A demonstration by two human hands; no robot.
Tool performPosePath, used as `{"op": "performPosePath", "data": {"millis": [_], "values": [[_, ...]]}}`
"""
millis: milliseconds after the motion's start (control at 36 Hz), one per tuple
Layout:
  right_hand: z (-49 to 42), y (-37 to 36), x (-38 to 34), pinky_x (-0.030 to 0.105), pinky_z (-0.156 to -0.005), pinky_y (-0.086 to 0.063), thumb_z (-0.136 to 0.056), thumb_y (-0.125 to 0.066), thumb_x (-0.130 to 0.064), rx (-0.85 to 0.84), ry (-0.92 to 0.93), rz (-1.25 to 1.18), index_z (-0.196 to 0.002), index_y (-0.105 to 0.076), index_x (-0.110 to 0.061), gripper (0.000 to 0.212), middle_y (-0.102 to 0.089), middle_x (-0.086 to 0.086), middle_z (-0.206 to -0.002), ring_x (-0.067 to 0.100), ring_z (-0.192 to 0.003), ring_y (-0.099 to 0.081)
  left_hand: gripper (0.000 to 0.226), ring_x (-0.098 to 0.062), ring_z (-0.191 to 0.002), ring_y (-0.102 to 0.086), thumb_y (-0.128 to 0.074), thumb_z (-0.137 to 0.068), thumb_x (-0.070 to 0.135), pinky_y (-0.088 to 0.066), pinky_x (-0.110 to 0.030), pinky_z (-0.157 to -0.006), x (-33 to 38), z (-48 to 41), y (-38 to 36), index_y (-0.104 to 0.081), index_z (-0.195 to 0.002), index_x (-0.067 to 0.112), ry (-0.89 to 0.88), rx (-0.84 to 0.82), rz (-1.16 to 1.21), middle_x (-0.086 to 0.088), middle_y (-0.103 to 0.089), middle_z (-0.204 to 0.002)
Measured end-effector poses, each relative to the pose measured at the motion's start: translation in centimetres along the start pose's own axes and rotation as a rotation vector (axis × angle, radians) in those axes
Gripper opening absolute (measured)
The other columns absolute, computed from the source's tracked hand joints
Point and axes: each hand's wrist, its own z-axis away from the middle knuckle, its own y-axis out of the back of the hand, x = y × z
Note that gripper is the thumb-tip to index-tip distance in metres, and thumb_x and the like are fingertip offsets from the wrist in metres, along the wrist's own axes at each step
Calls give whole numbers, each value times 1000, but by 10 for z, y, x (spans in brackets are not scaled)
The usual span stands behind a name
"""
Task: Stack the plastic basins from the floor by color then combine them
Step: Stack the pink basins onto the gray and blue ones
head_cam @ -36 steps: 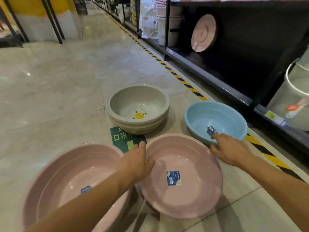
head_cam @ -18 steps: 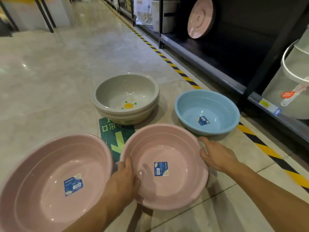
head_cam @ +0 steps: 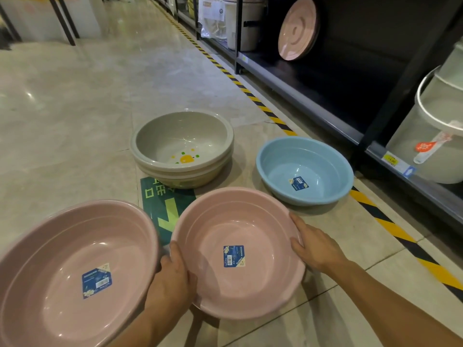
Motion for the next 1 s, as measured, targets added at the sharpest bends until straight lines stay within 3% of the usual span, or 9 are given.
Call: {"op": "performPosePath", "data": {"millis": [83,306,389,500,667,778,861,917,1000], "values": [[1,4,-2,40,-74,-52,-99,-46,-35,44,16,-36,-152,-21,-31,59,-63,3,-110,23,-89,-61,69,-23,-92,-64,-49,-96,33,-55,-32,-76,1,-3,6,-12,-150,10,12,-19,-99,-13,-55,-119],[6,20,0,44,-80,-58,-93,-44,-46,101,32,-91,-146,-29,-41,56,-66,-5,-115,18,-95,-65,57,-19,-87,-62,-54,-90,35,-56,-34,-83,3,-11,19,-25,-137,21,-6,-33,16,-4,-56,-111],[9,33,-3,42,-77,-59,-95,-48,-43,129,45,-92,-141,-34,-42,48,-66,-6,-111,14,-90,-65,58,-20,-87,-60,-53,-91,35,-52,-32,-79,4,-17,28,-25,-140,20,-37,-54,50,-4,-55,-110],[14,56,-15,39,-78,-57,-97,-51,-35,162,35,-81,-141,-40,-34,45,-65,-3,-113,16,-90,-63,54,-17,-85,-64,-57,-90,38,-58,-36,-81,5,-26,48,-30,-135,23,-96,-52,66,0,-59,-105],[7,91,-34,38,-80,-59,-97,-51,-40,214,9,-105,-142,-42,-34,46,-64,-7,-105,12,-88,-64,43,-23,-80,-55,-58,-89,36,-45,-35,-72,9,-53,98,-40,-120,14,-180,5,-18,-6,-60,-98],[4,118,-58,34,-82,-51,-98,-53,-36,252,42,-130,-143,-45,-30,46,-61,-7,-104,15,-91,-62,44,-37,-91,-61,-59,-84,40,-46,-38,-75,8,-72,136,-45,-114,11,-188,56,-77,-16,-65,-105],[3,139,-77,32,-81,-42,-98,-54,-32,292,76,-122,-144,-46,-27,47,-57,-7,-102,17,-91,-57,42,-33,-89,-60,-57,-83,46,-45,-37,-73,6,-78,165,-45,-110,17,-186,99,-111,-10,-64,-104],[3,151,-85,29,-76,-41,-97,-54,-29,316,95,-122,-143,-48,-25,47,-57,-6,-100,17,-85,-57,39,-28,-84,-56,-58,-85,43,-45,-37,-72,10,-80,180,-46,-111,17,-192,110,-109,-7,-63,-101],[2,165,-101,19,-55,-39,-94,-55,-28,326,115,-114,-142,-47,-28,48,-59,-7,-93,8,-71,-60,43,-29,-84,-59,-60,-85,42,-51,-39,-74,7,-78,201,-46,-117,17,-196,127,-104,-7,-63,-100]]}}
